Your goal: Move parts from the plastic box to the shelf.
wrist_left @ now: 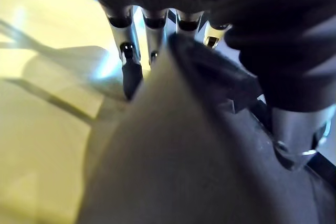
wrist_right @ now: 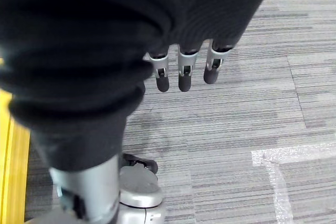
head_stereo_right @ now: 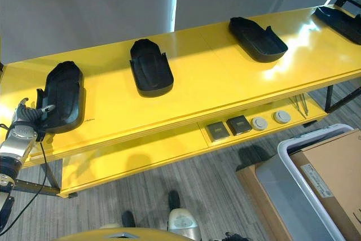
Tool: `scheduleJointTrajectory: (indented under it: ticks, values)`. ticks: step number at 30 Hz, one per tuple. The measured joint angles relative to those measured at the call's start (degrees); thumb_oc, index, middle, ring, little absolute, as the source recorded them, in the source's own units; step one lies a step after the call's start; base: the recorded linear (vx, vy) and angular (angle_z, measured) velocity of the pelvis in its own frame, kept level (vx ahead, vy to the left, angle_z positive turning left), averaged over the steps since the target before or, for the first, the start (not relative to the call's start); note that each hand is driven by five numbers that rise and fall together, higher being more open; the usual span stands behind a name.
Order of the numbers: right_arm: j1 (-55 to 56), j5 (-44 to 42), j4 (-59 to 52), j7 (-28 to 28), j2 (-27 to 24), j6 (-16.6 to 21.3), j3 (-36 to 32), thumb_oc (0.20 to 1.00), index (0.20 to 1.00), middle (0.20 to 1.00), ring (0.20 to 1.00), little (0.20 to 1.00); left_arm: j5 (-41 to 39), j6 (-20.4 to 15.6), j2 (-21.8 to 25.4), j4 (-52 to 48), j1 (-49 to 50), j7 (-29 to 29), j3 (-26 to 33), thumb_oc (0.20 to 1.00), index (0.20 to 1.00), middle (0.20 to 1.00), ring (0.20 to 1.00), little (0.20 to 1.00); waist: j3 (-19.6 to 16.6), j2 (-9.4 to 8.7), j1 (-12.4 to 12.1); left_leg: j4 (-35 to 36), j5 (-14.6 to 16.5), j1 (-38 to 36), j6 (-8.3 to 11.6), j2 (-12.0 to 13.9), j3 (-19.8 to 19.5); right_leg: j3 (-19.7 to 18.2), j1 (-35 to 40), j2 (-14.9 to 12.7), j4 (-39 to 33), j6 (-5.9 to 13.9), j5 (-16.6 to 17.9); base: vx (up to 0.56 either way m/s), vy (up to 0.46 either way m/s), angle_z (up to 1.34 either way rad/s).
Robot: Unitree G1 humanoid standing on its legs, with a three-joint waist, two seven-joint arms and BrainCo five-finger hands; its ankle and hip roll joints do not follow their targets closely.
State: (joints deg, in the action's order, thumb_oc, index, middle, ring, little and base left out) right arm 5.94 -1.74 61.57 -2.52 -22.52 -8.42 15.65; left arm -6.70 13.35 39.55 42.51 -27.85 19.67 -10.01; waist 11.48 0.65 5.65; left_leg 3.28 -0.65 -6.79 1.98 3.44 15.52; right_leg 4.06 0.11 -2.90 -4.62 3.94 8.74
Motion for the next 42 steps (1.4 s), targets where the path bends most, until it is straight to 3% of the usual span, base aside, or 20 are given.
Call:
scheduleJointTrajectory:
  ticks: [4,7,12,16,20,23,25,32,33,34,35,36,37,38,39,42]
  values:
    - [0.51,2.14,0.1,0.07,0.71,-0.12,-0.03,1.0,1.0,1.0,1.0,1.0,-2.19,-1.58,0.21,-10.89,2.52,-0.08,1.59,1.0,1.0,1.0,1.0,1.0,-0.05,-0.06,-1.08,0.59,-0.2,-0.48,0.27,-0.01,-1.45,1.43,1.38,-0.15,-0.01,-0.21,-0.22,-0.01,-0.004,0.16]
    - [0.71,2.13,0.19,0.46,2.86,0.41,-0.49,1.0,1.0,1.0,1.0,1.0,-4.48,-3.72,0.24,-30.84,11.43,-1.85,6.92,1.0,1.0,1.0,1.0,1.0,-0.15,-0.13,-3.01,1.49,-0.22,-1.6,0.15,-0.04,-2.35,2.37,2.55,-0.17,-0.03,-0.32,-0.8,-0.01,0.0,0.19]
    - [0.63,2.09,0.1,1.88,5.19,0.96,-2.4,1.0,1.0,1.0,1.0,1.0,-9.57,-6.07,-2.66,-51.22,23.06,-8.39,13.56,1.0,1.0,1.0,1.0,1.0,-0.91,0.01,-6.48,1.4,-0.14,-2.19,0.26,-0.36,-4.11,4.05,3.98,-0.67,-0.07,0.0,-1.61,-0.02,0.022,0.18]
    - [0.92,2.08,0.26,2.76,5.11,0.72,-2.98,1.0,1.0,1.0,1.0,1.0,-17.79,-10.07,-4.39,-54.59,28.16,-15.67,17.46,1.0,1.0,1.0,1.0,1.0,-1.78,0.36,-8.59,1.16,-0.1,-2.15,0.16,-0.7,-4.68,4.63,4.15,-1.1,-0.11,0.18,-1.79,-0.01,0.018,0.1]
    - [1.27,2.09,0.29,3.26,5.06,0.61,-3.41,1.0,1.0,1.0,1.0,1.0,-32.2,-9.88,-9.15,-55.79,30.39,-26.76,17.29,1.0,1.0,1.0,1.0,1.0,-2.49,0.82,-9.47,1.19,0.0,-1.89,0.05,-0.94,-4.84,4.8,4.14,-1.34,-0.11,0.55,-2.05,-0.02,0.031,0.03]
    - [1.96,2.07,0.32,3.29,4.76,0.29,-3.61,1.0,1.0,1.0,1.0,1.0,-36.99,-8.2,-12.12,-52.72,32.9,-28.64,12.63,1.0,1.0,1.0,1.0,1.0,-3.72,1.41,-8.95,1.49,0.06,-1.83,0.06,-0.95,-4.83,4.78,4.02,-1.33,-0.23,0.56,-2.09,-0.01,0.003,-0.01]
    - [2.17,1.99,0.71,3.37,4.46,-0.17,-3.38,1.0,1.0,1.0,1.0,1.0,-38.28,-7.23,-15.16,-45.09,33.46,-28.58,8.92,1.0,1.0,1.0,1.0,1.0,-4.16,1.87,-8.81,1.49,0.1,-1.82,0.04,-0.85,-4.84,4.72,3.98,-1.21,-0.21,0.53,-2.08,-0.03,0.006,-0.01]
    - [2.12,1.0,2.3,3.94,4.25,0.29,-2.78,1.0,1.0,1.0,1.0,1.0,-38.08,-10.92,-15.94,-40.71,34.49,-29.77,3.99,1.0,1.0,1.0,1.0,1.0,-4.47,0.8,-8.76,1.49,0.2,-1.68,0.07,-0.74,-4.84,4.68,3.85,-1.14,-0.36,0.42,-2.14,0.0,0.0,0.0]
    - [2.29,1.0,2.34,3.95,4.24,0.48,-2.76,1.0,1.0,1.0,1.0,1.0,-37.97,-12.0,-15.87,-40.04,34.08,-29.1,3.07,0.89,0.89,0.89,0.89,0.89,-4.59,0.56,-8.62,1.5,0.2,-1.68,0.06,-0.73,-4.81,4.66,3.82,-1.14,-0.37,0.42,-2.13,0.0,0.0,0.0]
    - [2.32,1.0,2.34,3.96,4.25,0.57,-2.7,1.0,1.0,1.0,1.0,1.0,-37.97,-12.84,-15.97,-39.13,33.6,-28.35,2.54,0.677,0.677,0.677,0.677,0.677,-4.71,0.34,-8.5,1.5,0.2,-1.68,0.06,-0.73,-4.79,4.63,3.81,-1.14,-0.36,0.42,-2.13,0.0,0.0,0.0]
    - [2.32,1.0,2.35,3.96,4.26,0.65,-2.57,1.0,1.0,1.0,1.0,1.0,-37.97,-13.37,-15.97,-38.59,33.31,-27.61,2.35,0.677,0.677,0.677,0.677,0.677,-4.75,0.14,-8.4,1.5,0.2,-1.68,0.05,-0.72,-4.78,4.62,3.81,-1.14,-0.35,0.43,-2.13,0.0,0.0,0.0]
    - [2.32,1.0,2.35,3.96,4.26,0.7,-2.56,1.0,1.0,1.0,1.0,1.0,-37.97,-13.67,-15.97,-38.22,33.15,-27.2,2.38,0.589,0.589,0.589,0.589,0.589,-4.69,-0.07,-8.3,1.5,0.2,-1.71,0.04,-0.72,-4.76,4.61,3.82,-1.14,-0.35,0.43,-2.13,0.0,0.0,0.0]
    - [2.34,1.01,2.32,3.97,4.26,0.72,-2.56,1.0,1.0,1.0,1.0,1.0,-37.86,-14.42,-15.96,-37.67,33.03,-26.01,2.44,0.391,0.391,0.391,0.391,0.391,-4.57,-0.4,-8.02,1.5,0.14,-1.74,-0.06,-0.72,-4.7,4.52,3.82,-1.13,-0.34,0.44,-2.12,0.0,0.0,0.0]
    - [2.4,1.02,2.31,3.98,4.26,0.7,-2.56,1.0,1.0,1.0,1.0,1.0,-37.61,-14.67,-15.96,-37.28,33.02,-25.63,2.42,0.347,0.347,0.347,0.347,0.347,-4.49,-0.62,-7.74,1.49,0.14,-1.75,-0.06,-0.72,-4.68,4.49,3.81,-1.13,-0.34,0.44,-2.12,0.0,0.0,0.0]
    - [2.47,1.02,2.31,3.98,4.26,0.7,-2.56,1.0,1.0,1.0,1.0,1.0,-37.47,-14.68,-15.96,-37.28,33.03,-25.1,2.41,0.2,0.2,0.2,0.2,0.2,-4.4,-0.78,-7.57,1.5,0.13,-1.75,-0.1,-0.72,-4.65,4.46,3.8,-1.14,-0.35,0.44,-2.12,0.0,0.0,0.0]
    - [2.64,1.03,2.33,3.99,4.26,0.7,-2.62,1.0,1.0,1.0,1.0,1.0,-37.39,-14.72,-15.96,-37.27,33.03,-24.49,2.34,0.2,0.2,0.2,0.2,0.2,-4.27,-1.01,-7.35,1.5,0.15,-1.78,-0.18,-0.72,-4.58,4.39,3.79,-1.13,-0.35,0.44,-2.12,0.0,0.0,0.0]
